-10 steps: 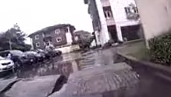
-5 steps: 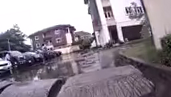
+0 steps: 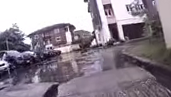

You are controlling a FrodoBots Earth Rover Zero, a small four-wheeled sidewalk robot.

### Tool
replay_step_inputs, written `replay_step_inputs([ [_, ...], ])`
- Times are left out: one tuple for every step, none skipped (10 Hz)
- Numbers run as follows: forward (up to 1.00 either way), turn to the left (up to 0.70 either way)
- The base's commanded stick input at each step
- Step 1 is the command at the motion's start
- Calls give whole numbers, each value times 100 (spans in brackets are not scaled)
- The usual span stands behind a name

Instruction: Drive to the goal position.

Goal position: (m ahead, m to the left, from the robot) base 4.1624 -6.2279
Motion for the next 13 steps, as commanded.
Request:
replay_step_inputs([
  [70, 0],
  [70, 0],
  [70, 0],
  [70, 0],
  [70, 0],
  [70, 0],
  [70, 0],
  [70, 0],
  [70, 0],
  [70, 0],
  [70, 0],
  [70, 0],
  [70, 0],
])
